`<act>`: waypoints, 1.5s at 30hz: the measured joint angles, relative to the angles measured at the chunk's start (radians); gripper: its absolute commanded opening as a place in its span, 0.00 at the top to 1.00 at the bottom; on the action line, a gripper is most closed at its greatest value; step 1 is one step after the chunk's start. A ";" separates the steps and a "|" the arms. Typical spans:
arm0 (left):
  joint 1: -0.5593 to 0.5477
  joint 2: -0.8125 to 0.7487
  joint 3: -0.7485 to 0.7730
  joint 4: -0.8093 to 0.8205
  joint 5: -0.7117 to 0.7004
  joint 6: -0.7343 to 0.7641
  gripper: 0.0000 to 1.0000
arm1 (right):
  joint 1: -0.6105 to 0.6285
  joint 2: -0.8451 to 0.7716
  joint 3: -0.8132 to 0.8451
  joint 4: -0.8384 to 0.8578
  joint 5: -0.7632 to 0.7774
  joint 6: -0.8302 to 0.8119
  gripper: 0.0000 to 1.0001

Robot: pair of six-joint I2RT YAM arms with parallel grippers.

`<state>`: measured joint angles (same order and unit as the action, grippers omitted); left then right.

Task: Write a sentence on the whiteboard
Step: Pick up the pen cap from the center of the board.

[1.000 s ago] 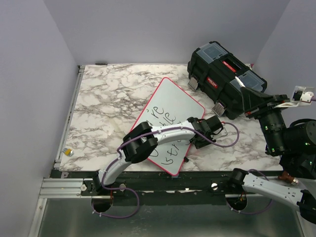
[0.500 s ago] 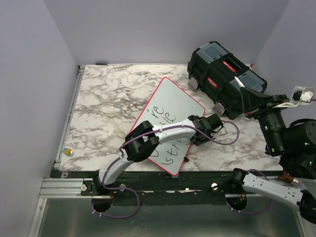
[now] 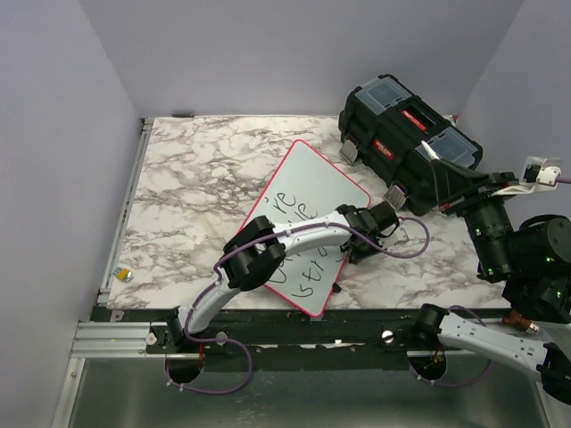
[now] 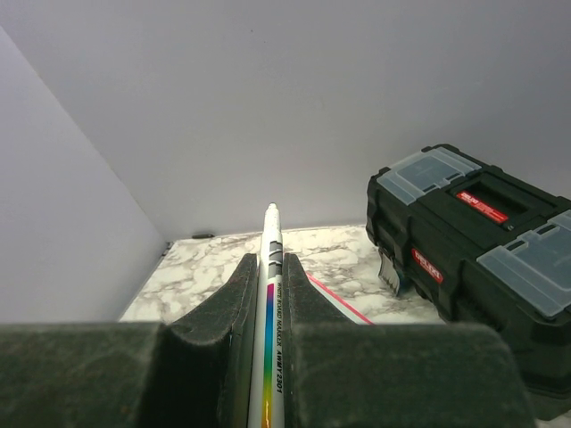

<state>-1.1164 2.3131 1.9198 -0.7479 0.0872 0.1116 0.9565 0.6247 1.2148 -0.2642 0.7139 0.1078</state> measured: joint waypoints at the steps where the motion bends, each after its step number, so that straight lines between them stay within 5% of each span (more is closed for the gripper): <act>1: 0.001 -0.003 -0.005 -0.003 0.016 -0.002 0.79 | 0.000 -0.001 -0.001 0.000 0.000 0.001 0.99; 8: -0.003 -0.022 -0.034 -0.011 0.072 -0.008 0.53 | 0.000 -0.006 -0.005 0.000 0.000 0.007 0.99; 13: -0.010 -0.026 -0.037 -0.012 0.072 -0.006 0.50 | 0.000 -0.007 -0.008 -0.005 0.000 0.008 0.99; 28: -0.008 -0.035 -0.058 -0.003 0.051 -0.010 0.99 | 0.000 -0.009 -0.009 -0.018 0.000 0.018 0.99; 45: -0.009 -0.236 -0.217 0.054 0.210 -0.008 1.00 | 0.000 -0.034 -0.006 -0.062 -0.010 0.062 0.99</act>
<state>-1.1252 2.0773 1.7031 -0.6941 0.2974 0.1032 0.9565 0.5907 1.2083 -0.3264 0.7036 0.1699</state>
